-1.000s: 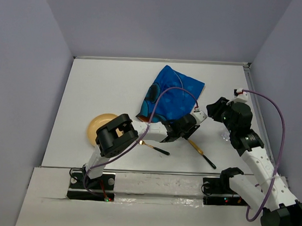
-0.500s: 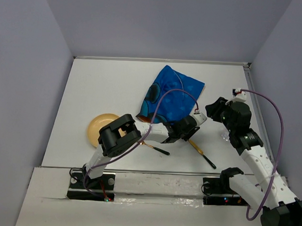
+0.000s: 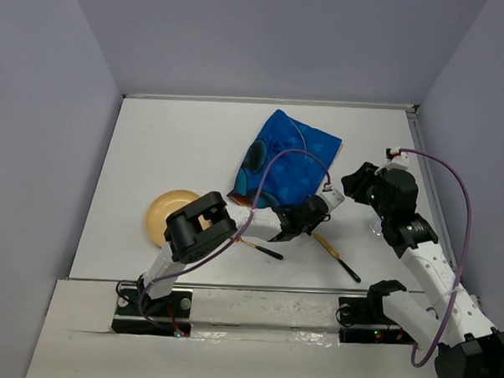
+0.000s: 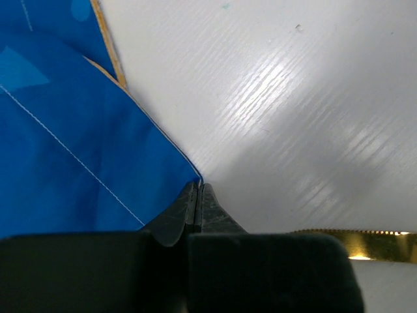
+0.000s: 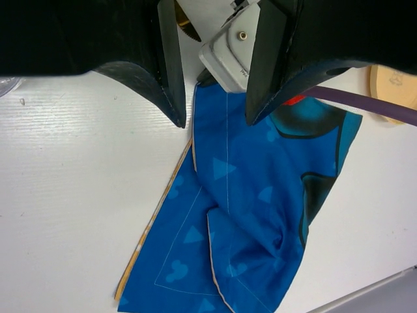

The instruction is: Set the dinner table for one person

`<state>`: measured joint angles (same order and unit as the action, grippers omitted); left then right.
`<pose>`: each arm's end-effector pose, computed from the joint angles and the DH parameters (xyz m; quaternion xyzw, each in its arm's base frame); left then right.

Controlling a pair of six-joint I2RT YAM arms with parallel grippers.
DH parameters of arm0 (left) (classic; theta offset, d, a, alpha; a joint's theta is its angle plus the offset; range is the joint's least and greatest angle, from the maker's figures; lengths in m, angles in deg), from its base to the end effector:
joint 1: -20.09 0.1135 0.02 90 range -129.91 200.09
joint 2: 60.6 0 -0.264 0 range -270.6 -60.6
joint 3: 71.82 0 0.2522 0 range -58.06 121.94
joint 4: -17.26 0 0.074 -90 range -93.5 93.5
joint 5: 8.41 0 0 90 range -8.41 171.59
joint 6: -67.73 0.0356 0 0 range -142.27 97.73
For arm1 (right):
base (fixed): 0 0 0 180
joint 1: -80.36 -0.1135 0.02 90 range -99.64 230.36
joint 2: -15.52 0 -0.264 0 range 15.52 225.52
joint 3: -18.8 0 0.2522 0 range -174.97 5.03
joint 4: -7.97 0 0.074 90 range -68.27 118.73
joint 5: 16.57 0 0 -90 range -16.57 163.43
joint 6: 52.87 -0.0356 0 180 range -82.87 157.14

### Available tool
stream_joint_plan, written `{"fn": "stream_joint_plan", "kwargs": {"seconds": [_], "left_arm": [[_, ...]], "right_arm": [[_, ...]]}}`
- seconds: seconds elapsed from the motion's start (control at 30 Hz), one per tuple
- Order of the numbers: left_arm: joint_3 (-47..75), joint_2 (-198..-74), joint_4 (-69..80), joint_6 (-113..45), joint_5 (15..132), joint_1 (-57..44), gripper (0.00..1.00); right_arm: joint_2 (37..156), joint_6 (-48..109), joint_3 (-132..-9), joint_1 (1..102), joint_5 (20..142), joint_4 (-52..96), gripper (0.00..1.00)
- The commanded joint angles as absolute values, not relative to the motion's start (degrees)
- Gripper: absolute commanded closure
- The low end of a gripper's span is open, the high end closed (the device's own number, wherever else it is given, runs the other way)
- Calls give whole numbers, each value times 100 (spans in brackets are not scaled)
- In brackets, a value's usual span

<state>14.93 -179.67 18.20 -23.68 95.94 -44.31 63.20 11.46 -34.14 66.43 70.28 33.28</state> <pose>0.2041 -0.4056 0.1529 0.3998 0.7696 -0.1724 0.4669 0.1910 0.0454 0.2943 0.0994 0.8132 0.1729 0.5468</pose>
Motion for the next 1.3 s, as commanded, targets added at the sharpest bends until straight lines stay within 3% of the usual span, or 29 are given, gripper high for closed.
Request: {"fn": "stream_joint_plan", "kwargs": {"seconds": [0.0,0.37,0.73,0.93,0.97,1.07,1.27], "left_arm": [[1059,-17287,2054,-2376,10092,-4311,100],[49,-15237,2943,-3606,9839,-2985,100],[-1209,-13919,3540,-4599,10005,-2263,100],[-1657,-13303,3585,-4722,10269,-2043,100],[-1727,-13250,3585,-4731,10277,-1973,100],[-1815,-13039,3576,-4775,10356,-1850,100],[-2070,-12749,3585,-5179,10383,-1253,100]], "right_arm": [[6360,1314,-3619,6647,7167,3122,51],[8344,1103,-3574,6385,7423,2288,39],[10850,813,-4523,6225,6913,1698,40],[11826,778,-5121,6225,6807,1645,64],[11905,769,-5243,6225,6764,1637,78],[12213,918,-5542,6225,6632,1654,100],[12941,1340,-7220,6857,6509,2426,100]]}}
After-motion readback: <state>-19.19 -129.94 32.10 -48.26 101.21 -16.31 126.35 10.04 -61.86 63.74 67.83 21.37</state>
